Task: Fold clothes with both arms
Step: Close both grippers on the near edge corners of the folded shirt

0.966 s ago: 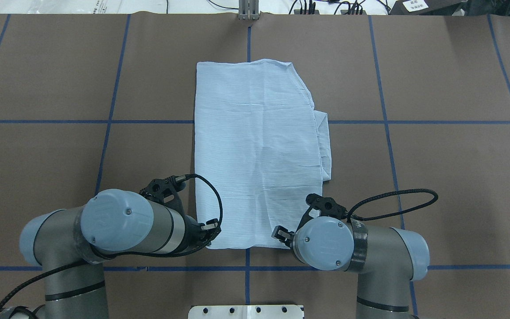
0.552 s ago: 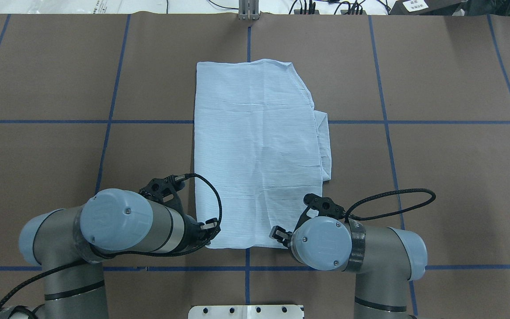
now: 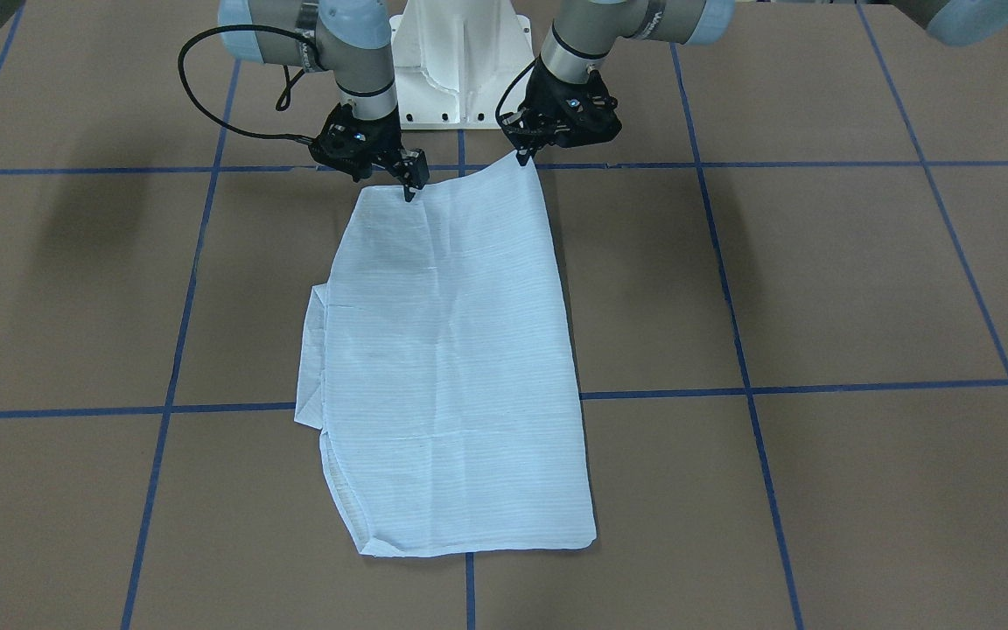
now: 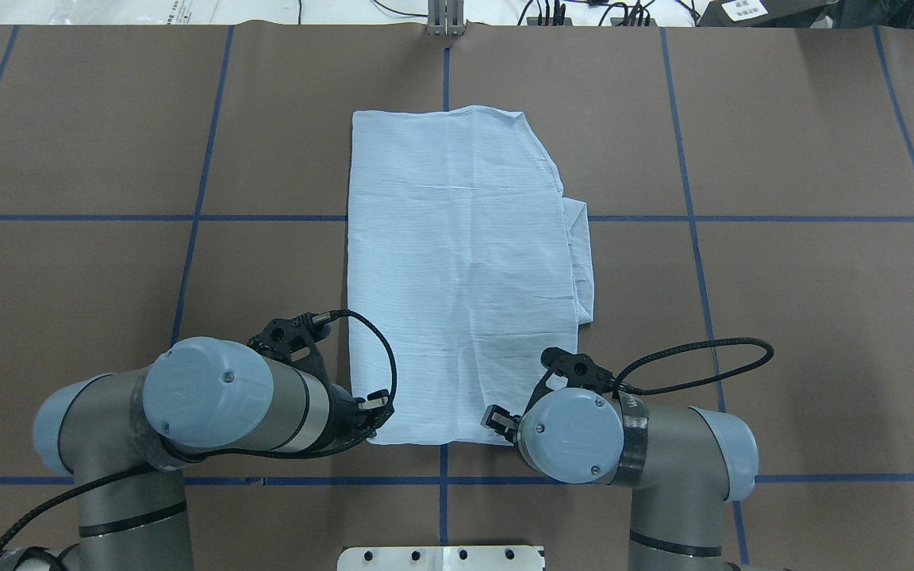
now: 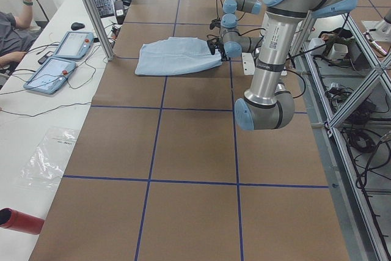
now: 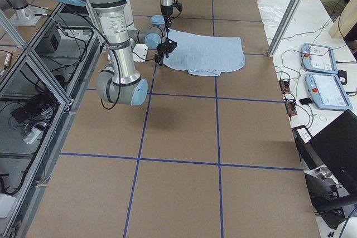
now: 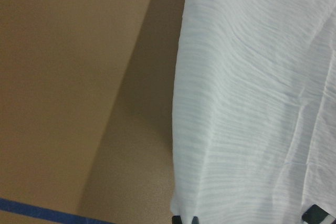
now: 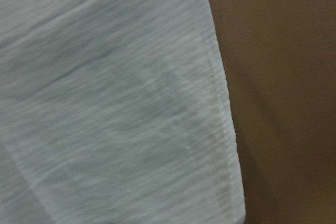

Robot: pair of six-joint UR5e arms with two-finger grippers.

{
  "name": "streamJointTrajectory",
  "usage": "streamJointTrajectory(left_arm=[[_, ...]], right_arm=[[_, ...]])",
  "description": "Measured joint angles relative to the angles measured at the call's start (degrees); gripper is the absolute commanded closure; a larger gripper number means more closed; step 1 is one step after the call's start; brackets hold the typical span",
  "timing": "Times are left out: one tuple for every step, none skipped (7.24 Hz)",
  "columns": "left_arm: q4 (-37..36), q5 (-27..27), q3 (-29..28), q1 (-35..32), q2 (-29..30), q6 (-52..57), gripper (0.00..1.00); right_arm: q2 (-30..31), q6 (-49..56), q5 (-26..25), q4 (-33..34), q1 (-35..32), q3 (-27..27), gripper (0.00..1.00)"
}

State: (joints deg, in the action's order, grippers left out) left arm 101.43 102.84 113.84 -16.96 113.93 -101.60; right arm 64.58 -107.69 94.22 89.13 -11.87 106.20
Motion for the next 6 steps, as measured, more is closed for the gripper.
streamJointTrajectory(left_arm=[[0.0, 0.0, 0.0, 0.0, 0.0, 0.0, 1.0], [0.0, 0.0, 0.0, 0.0, 0.0, -0.1, 1.0], [0.0, 0.0, 0.0, 0.0, 0.0, -0.1, 1.0], [0.0, 0.0, -0.1, 0.0, 0.0, 0.0, 1.0], [0.0, 0.0, -0.2, 0.0, 0.0, 0.3, 1.0], [0.0, -0.1, -0.3, -0.1, 0.0, 0.5, 1.0]], right_arm=[[0.0, -0.1, 0.0, 0.0, 0.0, -0.1, 0.67], [0.0, -0.2, 0.0, 0.0, 0.0, 0.0, 0.88], [0.0, -0.1, 0.0, 0.0, -0.1, 0.1, 1.0], [-0.1, -0.1, 0.0, 0.0, -0.2, 0.4, 1.0], [-0.1, 0.0, 0.2, 0.1, -0.4, 0.7, 1.0], [-0.1, 0.0, 0.4, 0.3, -0.6, 1.3, 1.0]])
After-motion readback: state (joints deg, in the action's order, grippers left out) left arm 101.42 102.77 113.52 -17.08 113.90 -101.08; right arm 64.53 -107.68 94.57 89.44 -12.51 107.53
